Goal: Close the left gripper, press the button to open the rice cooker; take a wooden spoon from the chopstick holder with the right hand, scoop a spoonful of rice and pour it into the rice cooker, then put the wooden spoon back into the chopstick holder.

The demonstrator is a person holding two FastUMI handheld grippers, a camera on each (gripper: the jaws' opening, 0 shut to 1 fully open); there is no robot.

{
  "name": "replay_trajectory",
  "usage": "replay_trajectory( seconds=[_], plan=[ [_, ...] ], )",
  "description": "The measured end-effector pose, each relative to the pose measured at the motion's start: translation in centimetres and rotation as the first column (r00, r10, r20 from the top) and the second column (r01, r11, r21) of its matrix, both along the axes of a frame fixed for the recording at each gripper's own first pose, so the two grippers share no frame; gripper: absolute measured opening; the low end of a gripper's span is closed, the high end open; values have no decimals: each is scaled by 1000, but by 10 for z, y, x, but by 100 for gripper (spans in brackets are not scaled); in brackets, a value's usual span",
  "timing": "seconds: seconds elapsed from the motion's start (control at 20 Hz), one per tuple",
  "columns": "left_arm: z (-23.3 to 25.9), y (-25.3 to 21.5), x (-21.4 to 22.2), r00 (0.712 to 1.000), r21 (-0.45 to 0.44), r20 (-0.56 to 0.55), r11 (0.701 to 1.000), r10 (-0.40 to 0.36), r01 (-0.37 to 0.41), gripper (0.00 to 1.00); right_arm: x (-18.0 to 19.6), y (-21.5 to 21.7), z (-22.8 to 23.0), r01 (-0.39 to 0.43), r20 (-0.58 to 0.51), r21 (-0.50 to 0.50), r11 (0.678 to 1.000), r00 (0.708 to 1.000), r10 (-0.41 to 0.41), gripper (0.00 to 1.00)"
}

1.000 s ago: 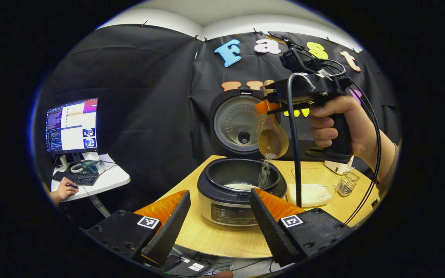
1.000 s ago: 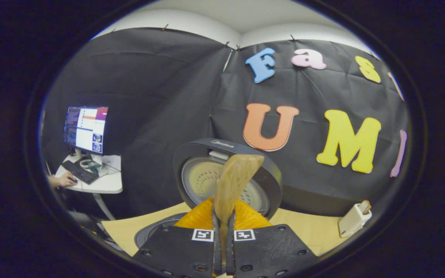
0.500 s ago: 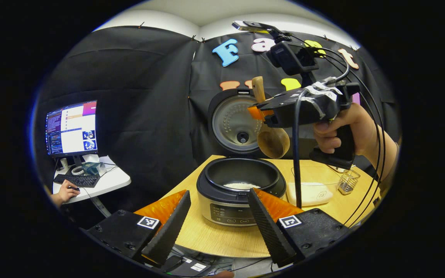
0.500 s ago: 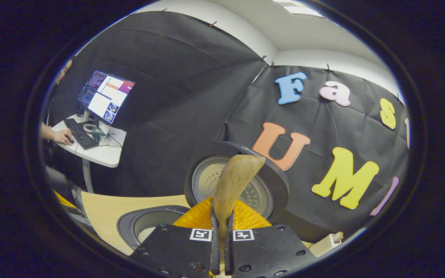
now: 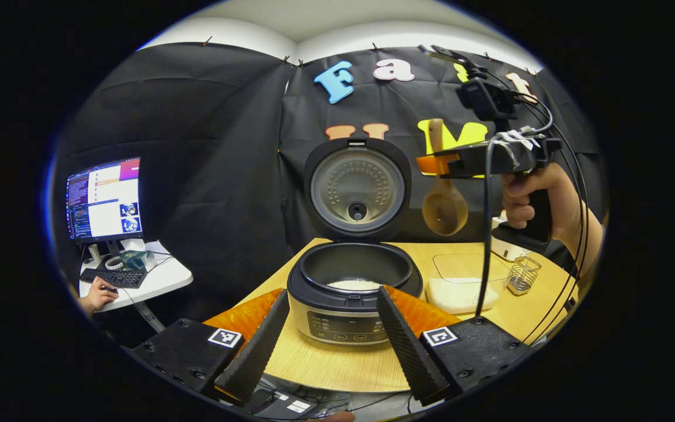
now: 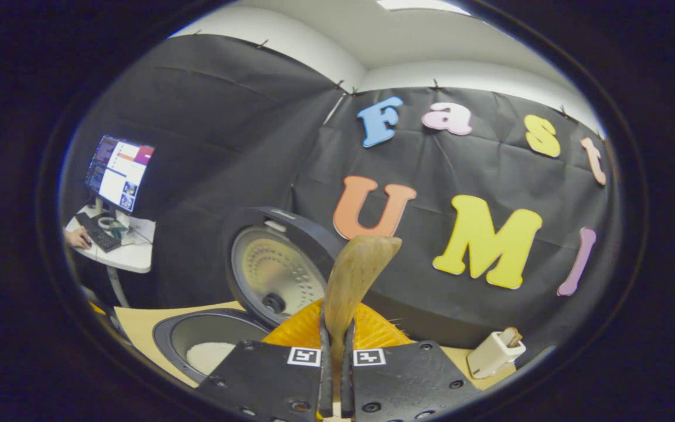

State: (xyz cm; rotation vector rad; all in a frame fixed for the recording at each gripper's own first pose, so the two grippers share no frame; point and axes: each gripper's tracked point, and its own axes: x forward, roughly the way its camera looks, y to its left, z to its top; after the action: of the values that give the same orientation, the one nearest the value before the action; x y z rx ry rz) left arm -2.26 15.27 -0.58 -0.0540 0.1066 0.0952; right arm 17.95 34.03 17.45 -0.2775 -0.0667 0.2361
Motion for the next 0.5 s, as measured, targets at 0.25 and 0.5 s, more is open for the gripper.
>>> replay_trajectory(
  seconds=[0.25,0.5],
  plan=[
    [-1,-2,1,1000,-4,-7,1000,2,-2,96,14,-109,11,171,6,123,977,985,-173,6],
    [-2,-5,3,1000,14,-13,1000,7,-7,96,16,-200,1,290,-17,140,947,957,-290,5]
  ],
)
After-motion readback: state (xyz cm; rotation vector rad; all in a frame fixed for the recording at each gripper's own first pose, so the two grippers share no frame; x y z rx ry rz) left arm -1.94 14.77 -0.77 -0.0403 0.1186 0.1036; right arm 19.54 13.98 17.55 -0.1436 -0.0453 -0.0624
